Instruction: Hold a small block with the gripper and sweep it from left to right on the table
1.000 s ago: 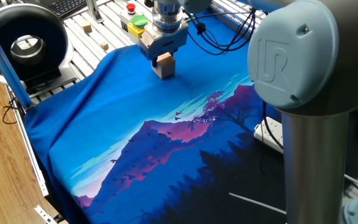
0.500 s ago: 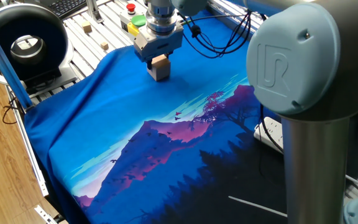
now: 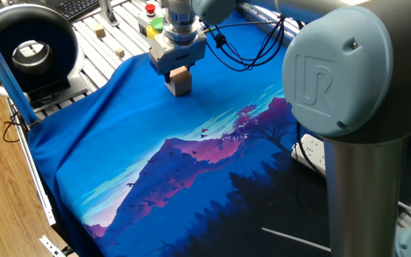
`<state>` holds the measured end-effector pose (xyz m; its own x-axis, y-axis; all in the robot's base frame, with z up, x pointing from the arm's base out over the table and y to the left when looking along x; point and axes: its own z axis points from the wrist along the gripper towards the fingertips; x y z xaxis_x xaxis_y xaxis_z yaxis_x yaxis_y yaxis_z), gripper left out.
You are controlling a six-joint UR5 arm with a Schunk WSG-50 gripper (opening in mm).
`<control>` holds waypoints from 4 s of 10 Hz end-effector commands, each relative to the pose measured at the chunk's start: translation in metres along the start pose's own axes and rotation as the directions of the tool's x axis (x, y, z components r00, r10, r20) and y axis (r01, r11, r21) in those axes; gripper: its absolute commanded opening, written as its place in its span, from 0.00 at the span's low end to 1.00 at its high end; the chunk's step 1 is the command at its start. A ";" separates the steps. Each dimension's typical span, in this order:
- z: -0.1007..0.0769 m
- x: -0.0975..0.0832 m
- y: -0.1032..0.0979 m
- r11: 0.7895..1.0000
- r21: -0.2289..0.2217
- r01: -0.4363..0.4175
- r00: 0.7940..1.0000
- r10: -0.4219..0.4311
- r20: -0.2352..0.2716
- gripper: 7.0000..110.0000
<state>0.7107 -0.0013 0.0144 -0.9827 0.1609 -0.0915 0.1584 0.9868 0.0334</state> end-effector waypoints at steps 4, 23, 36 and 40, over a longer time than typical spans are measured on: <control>-0.004 0.004 0.003 1.000 -0.002 -0.015 1.000 0.015 -0.009 0.00; -0.004 0.008 0.023 1.000 -0.024 -0.008 1.000 0.008 0.006 0.00; -0.005 0.005 0.055 0.999 -0.026 -0.045 0.999 0.045 0.017 0.15; -0.001 0.005 0.061 0.998 -0.029 -0.061 0.998 0.062 0.026 0.15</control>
<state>0.7136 0.0541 0.0180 -0.9732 0.2017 -0.1109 0.1968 0.9790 0.0532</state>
